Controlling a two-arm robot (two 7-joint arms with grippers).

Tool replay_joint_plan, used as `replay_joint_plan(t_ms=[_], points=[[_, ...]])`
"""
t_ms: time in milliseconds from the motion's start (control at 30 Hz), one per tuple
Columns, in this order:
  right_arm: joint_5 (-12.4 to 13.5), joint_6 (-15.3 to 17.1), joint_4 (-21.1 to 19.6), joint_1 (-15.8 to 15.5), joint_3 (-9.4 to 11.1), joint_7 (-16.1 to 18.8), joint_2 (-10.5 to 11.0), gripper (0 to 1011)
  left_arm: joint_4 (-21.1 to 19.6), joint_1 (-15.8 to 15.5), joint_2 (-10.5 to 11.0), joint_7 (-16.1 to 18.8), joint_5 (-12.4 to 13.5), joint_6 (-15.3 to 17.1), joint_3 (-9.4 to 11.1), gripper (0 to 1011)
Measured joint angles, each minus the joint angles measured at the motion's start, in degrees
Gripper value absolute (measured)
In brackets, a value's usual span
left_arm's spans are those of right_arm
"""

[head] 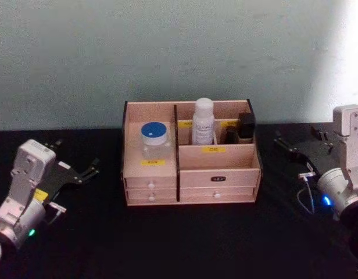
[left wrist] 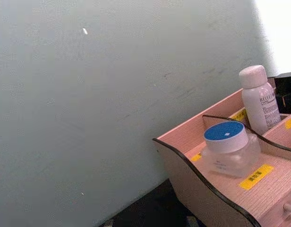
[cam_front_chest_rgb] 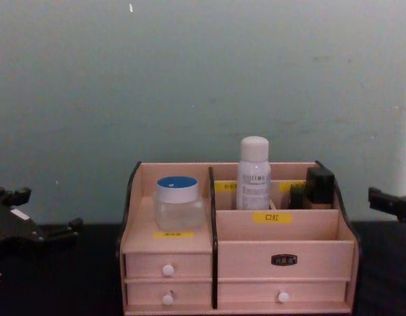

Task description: Pick up the facial cleanser and watermelon frost from the table and place them into the tiered storage box.

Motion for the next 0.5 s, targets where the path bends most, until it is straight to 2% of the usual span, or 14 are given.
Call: replay_joint_plan(t_ms=[500], points=[[0.0, 0.0, 0.0, 0.0, 0.0, 0.0, 0.0, 1002, 0.0, 0.0, 0.0, 0.0, 0.0, 0.0, 0.0, 1002]])
